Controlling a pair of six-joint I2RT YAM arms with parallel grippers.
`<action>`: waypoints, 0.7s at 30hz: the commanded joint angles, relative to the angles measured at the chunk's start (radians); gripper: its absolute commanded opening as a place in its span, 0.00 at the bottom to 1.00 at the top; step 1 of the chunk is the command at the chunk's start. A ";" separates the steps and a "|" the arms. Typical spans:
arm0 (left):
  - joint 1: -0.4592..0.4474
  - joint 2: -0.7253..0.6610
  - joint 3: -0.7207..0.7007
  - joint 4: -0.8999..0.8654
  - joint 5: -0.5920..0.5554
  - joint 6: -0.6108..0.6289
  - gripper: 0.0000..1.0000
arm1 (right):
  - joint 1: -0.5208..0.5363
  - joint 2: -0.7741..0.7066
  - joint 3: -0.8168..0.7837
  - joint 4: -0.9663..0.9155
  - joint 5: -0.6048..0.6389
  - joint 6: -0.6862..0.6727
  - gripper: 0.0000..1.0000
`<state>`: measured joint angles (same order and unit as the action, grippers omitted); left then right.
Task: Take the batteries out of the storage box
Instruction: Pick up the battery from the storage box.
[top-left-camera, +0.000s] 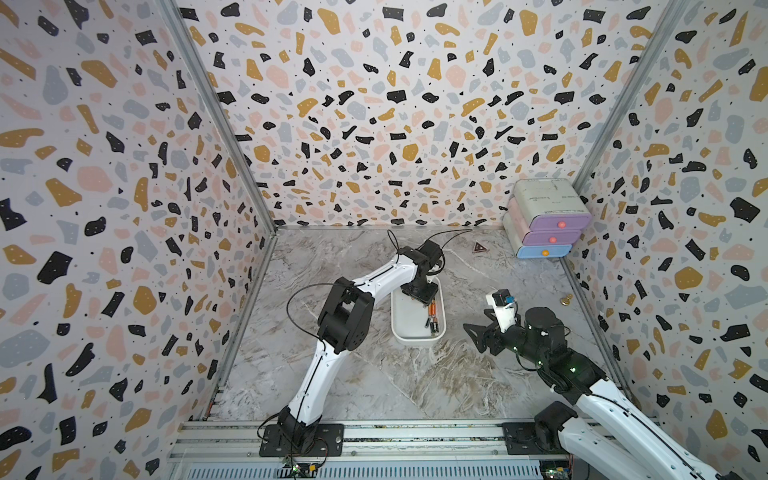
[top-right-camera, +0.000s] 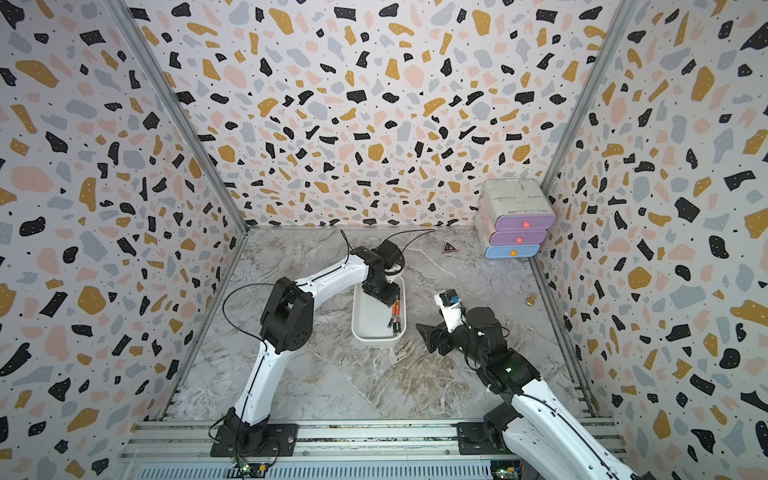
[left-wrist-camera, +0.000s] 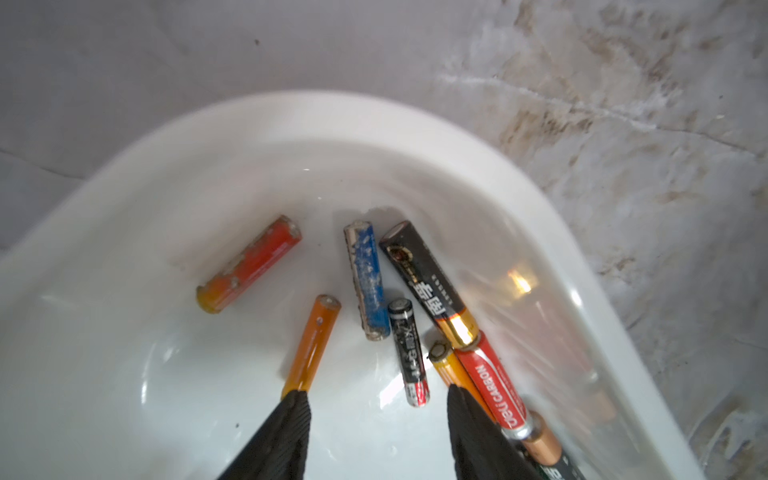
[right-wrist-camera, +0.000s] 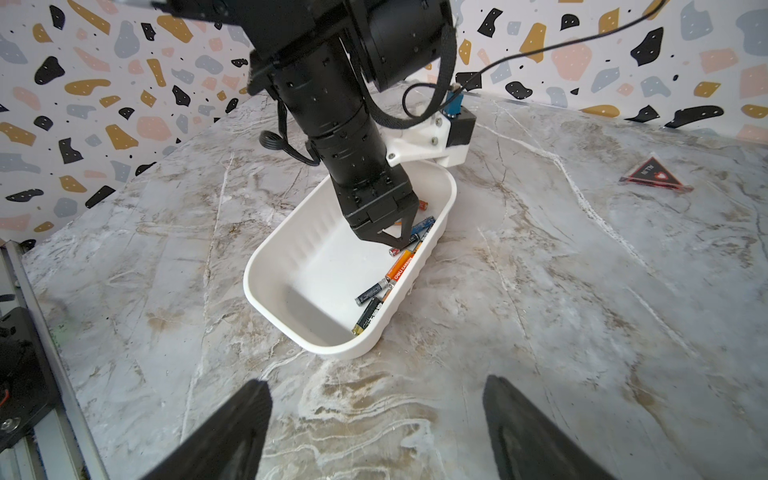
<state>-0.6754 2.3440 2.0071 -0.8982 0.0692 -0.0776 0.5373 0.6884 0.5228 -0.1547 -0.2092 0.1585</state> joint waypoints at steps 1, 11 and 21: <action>-0.004 0.059 0.028 -0.021 -0.016 0.006 0.57 | 0.000 -0.012 0.002 0.024 -0.016 0.015 0.85; -0.003 0.074 0.015 -0.001 -0.057 0.020 0.44 | 0.000 -0.020 -0.005 0.006 -0.008 0.011 0.85; -0.004 0.060 -0.009 0.020 -0.032 0.034 0.32 | 0.000 -0.018 -0.012 0.024 -0.005 0.010 0.85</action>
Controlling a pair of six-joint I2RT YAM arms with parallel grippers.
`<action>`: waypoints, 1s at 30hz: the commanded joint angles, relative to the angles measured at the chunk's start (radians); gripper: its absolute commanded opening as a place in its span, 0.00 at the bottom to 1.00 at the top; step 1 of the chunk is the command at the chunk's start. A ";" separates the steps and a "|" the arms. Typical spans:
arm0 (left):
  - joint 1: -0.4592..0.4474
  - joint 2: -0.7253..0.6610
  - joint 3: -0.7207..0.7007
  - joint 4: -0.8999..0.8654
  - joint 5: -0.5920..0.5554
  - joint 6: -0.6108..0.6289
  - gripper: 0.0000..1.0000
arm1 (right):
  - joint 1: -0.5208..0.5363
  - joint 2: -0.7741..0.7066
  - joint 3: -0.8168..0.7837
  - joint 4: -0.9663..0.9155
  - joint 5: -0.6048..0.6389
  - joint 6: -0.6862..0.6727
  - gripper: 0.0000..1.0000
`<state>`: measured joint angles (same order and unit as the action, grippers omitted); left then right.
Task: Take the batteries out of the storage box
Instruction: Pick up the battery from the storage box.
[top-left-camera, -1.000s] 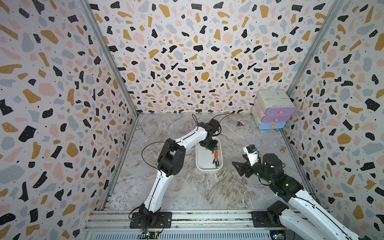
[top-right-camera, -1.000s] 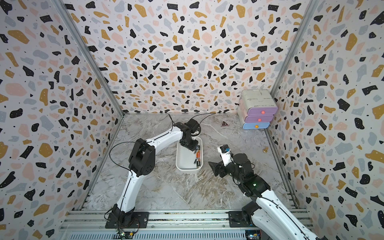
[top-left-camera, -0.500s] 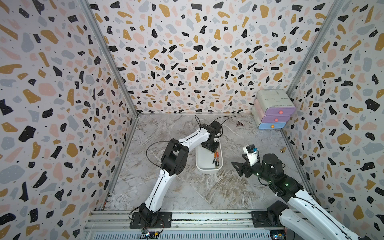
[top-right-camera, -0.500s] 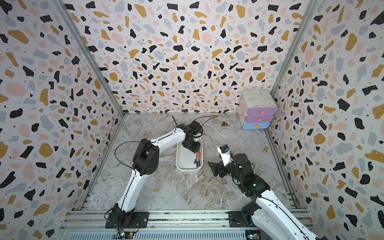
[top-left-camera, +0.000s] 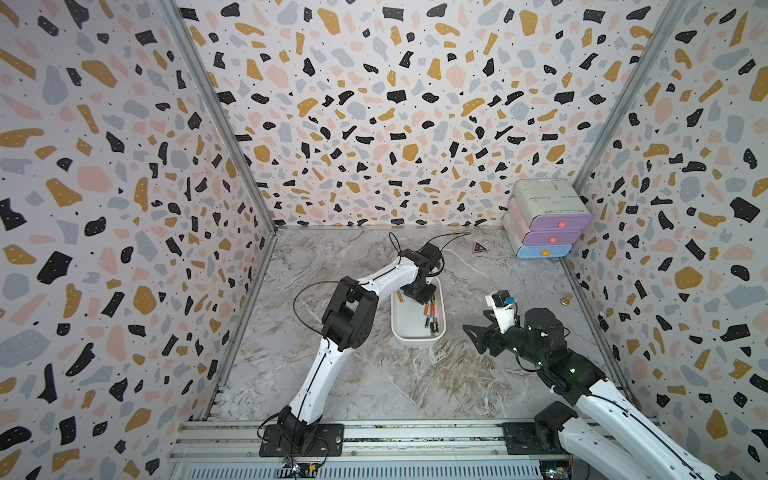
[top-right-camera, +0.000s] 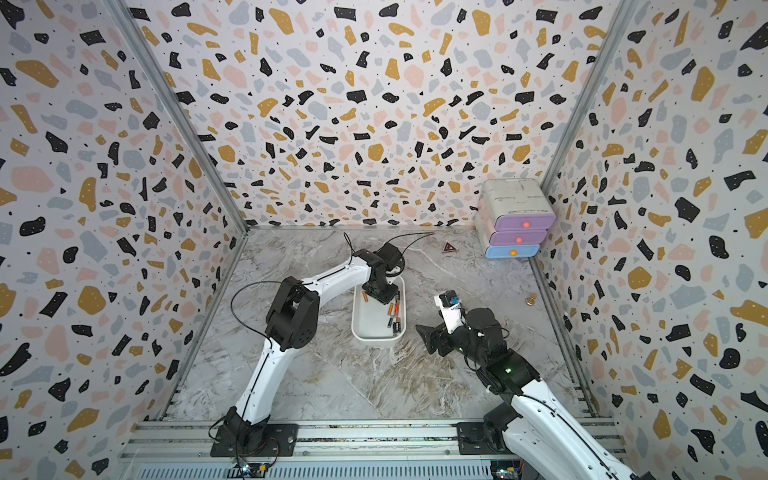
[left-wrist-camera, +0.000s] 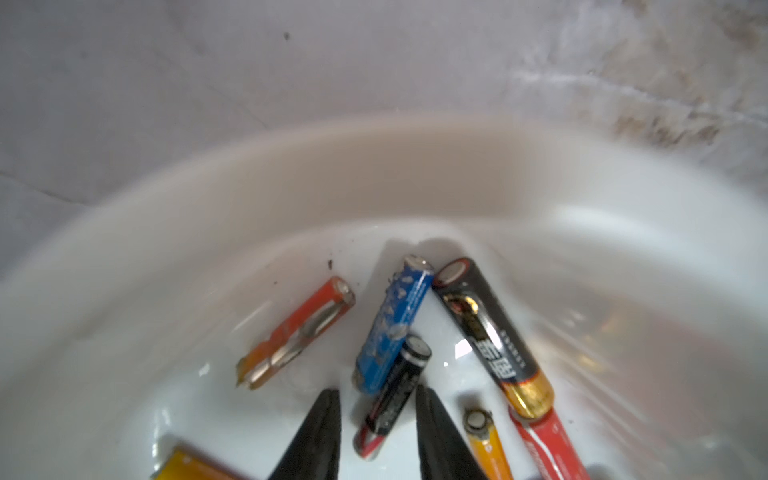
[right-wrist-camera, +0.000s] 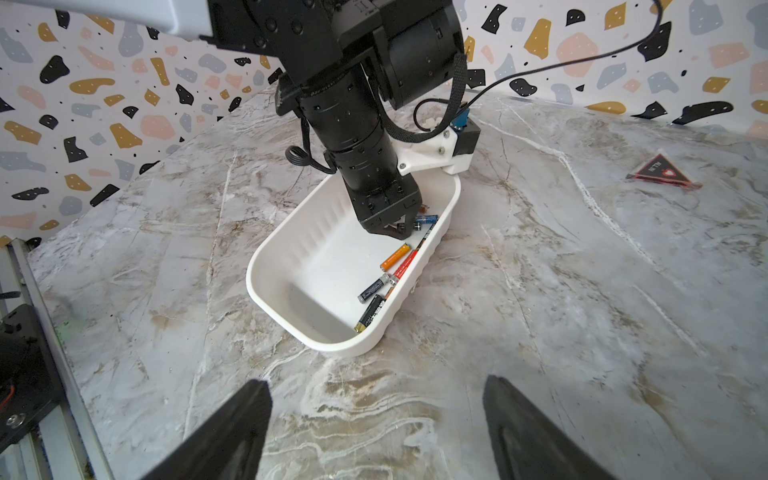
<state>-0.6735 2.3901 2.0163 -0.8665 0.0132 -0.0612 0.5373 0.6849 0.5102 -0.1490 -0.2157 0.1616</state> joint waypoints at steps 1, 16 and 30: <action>-0.006 0.016 -0.015 -0.017 0.024 0.018 0.32 | 0.000 -0.017 0.002 0.015 0.003 0.008 0.85; -0.006 -0.036 -0.051 -0.008 0.119 -0.005 0.06 | 0.000 -0.037 -0.005 0.003 0.020 0.008 0.86; 0.001 -0.385 -0.159 -0.026 0.045 -0.172 0.00 | 0.000 0.070 0.030 -0.010 0.016 0.005 0.85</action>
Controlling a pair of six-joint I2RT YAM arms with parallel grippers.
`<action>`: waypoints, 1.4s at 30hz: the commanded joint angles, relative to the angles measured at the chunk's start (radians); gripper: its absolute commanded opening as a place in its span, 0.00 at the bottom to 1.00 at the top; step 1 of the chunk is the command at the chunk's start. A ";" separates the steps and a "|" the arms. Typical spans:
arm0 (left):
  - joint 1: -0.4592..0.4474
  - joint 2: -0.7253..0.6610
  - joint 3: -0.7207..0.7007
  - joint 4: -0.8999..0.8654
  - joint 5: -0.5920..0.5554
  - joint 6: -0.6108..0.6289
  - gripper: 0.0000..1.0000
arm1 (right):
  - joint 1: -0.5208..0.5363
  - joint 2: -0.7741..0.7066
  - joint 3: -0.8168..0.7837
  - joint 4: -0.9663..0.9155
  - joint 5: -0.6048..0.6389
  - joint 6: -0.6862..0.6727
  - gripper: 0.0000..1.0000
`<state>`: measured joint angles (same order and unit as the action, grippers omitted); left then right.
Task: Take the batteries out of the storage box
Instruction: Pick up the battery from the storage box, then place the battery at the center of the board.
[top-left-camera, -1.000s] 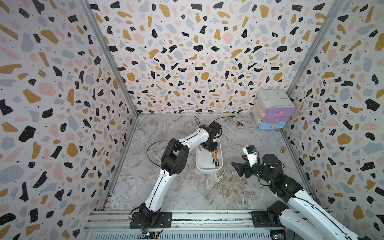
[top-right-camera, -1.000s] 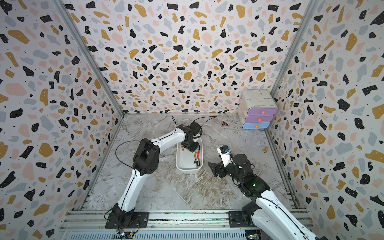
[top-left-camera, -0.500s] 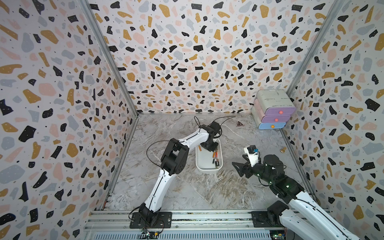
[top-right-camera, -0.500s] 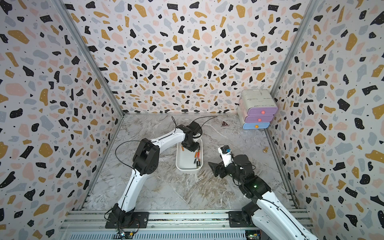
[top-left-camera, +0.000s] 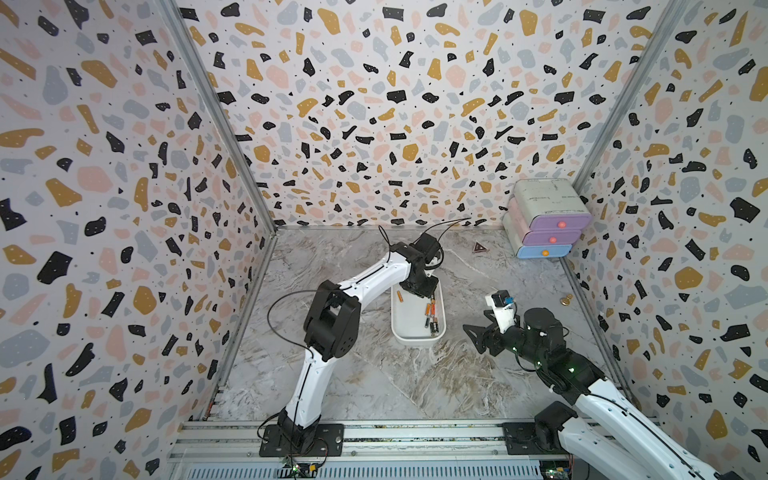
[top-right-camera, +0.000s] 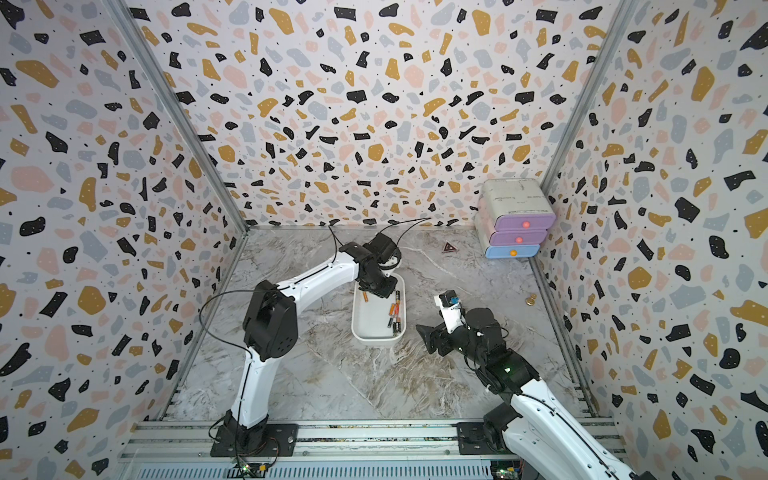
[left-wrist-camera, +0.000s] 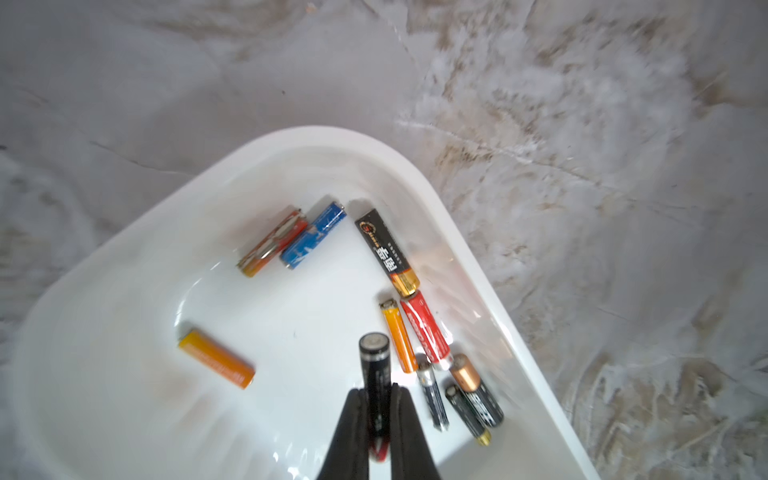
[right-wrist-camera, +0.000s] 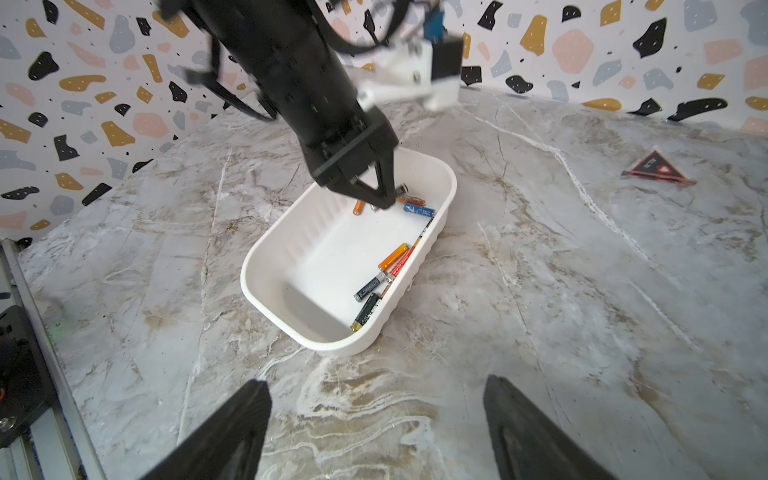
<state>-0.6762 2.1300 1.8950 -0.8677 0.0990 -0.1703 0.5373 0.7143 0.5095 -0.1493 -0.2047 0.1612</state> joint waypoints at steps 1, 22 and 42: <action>0.013 -0.178 -0.069 -0.025 -0.069 -0.082 0.00 | 0.000 0.076 0.053 -0.025 0.000 0.005 0.84; 0.458 -0.417 -0.744 0.188 -0.045 -0.156 0.00 | 0.274 0.903 0.800 -0.447 0.245 0.058 0.60; 0.408 -0.287 -0.723 0.297 -0.098 -0.160 0.25 | 0.271 1.360 1.267 -0.564 0.230 0.089 0.51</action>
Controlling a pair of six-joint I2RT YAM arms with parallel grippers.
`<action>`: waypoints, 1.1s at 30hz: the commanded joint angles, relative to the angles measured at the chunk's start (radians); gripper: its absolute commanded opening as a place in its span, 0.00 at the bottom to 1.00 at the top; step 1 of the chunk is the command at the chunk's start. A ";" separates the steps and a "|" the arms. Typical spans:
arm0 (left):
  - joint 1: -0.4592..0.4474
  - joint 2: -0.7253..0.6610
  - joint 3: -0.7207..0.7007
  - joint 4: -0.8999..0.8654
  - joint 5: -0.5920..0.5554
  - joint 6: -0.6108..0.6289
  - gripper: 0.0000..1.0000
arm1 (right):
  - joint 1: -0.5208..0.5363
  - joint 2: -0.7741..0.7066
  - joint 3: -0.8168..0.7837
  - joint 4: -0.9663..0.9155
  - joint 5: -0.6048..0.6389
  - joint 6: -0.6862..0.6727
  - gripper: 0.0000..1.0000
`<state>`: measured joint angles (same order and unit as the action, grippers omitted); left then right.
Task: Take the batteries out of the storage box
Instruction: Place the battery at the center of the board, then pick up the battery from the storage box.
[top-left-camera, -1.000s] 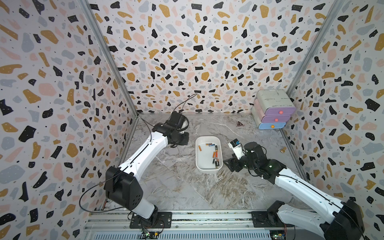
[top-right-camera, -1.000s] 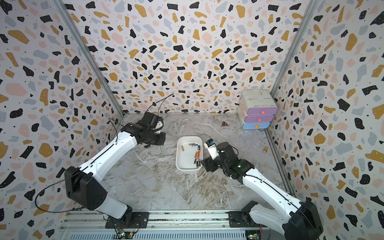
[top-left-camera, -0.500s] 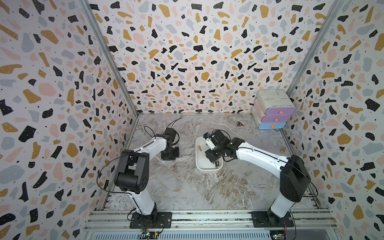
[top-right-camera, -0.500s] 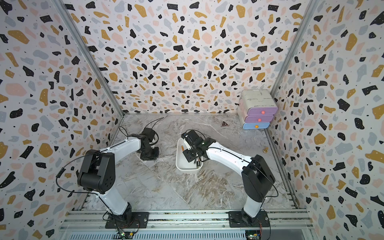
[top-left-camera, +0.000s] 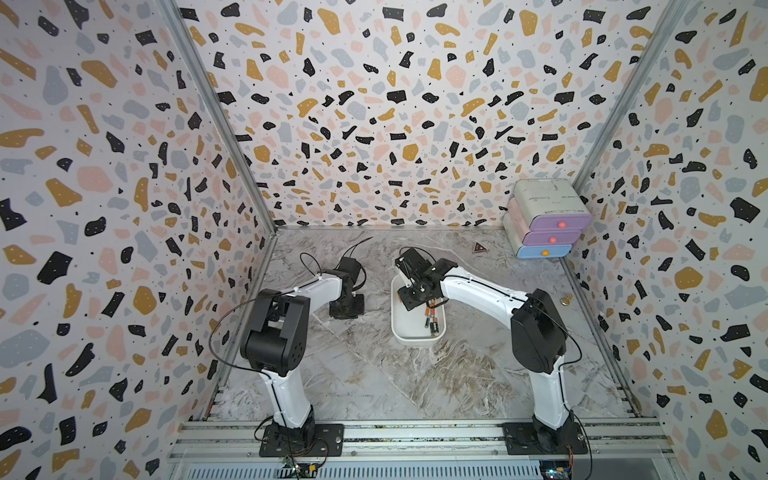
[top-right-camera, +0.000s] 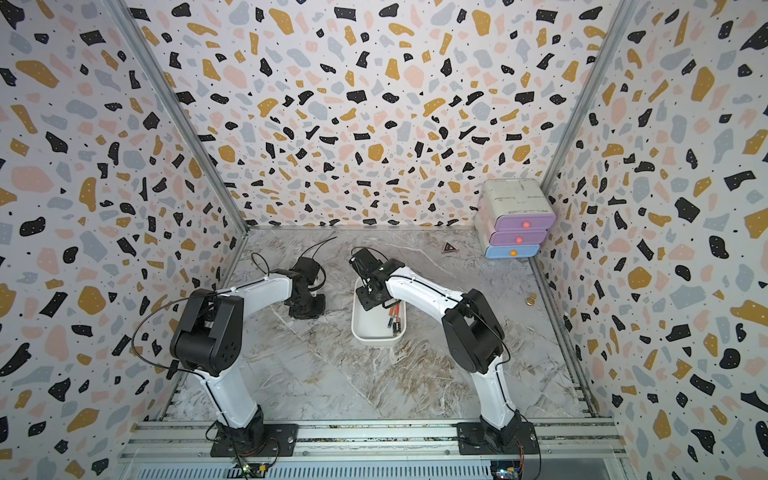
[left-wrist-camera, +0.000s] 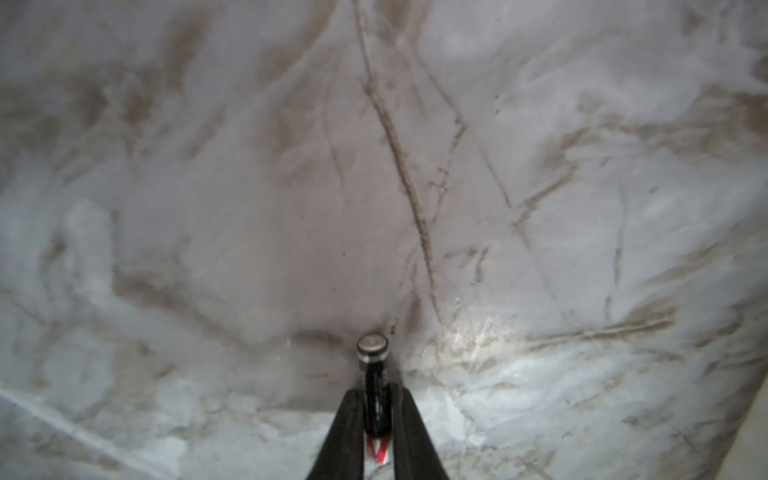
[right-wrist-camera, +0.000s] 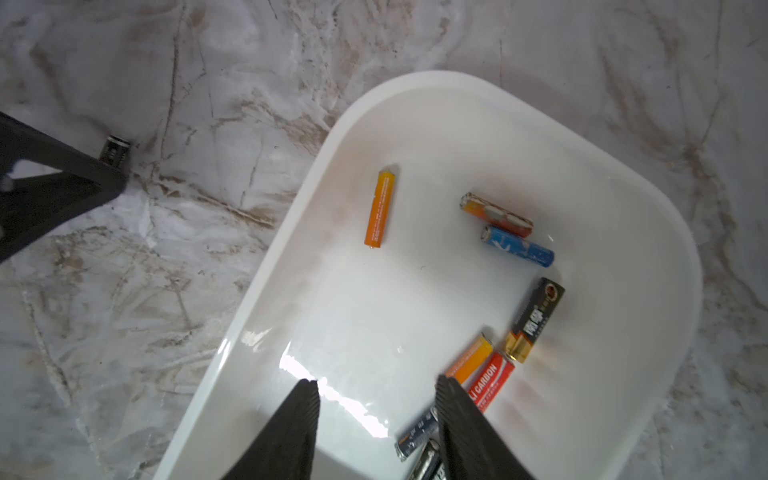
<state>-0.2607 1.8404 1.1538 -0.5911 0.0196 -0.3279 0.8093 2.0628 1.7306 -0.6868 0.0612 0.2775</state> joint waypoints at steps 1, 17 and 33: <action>-0.008 -0.005 0.016 0.022 -0.020 0.000 0.26 | -0.001 0.024 0.056 -0.015 -0.050 -0.032 0.51; -0.008 -0.161 0.010 -0.010 -0.013 -0.020 0.40 | -0.019 0.151 0.141 0.053 0.016 0.005 0.48; -0.005 -0.297 -0.027 0.007 0.016 -0.040 0.46 | -0.020 0.265 0.213 0.083 -0.025 -0.010 0.47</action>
<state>-0.2676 1.5509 1.1393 -0.5819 0.0216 -0.3641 0.7837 2.3314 1.9038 -0.6170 0.0235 0.2691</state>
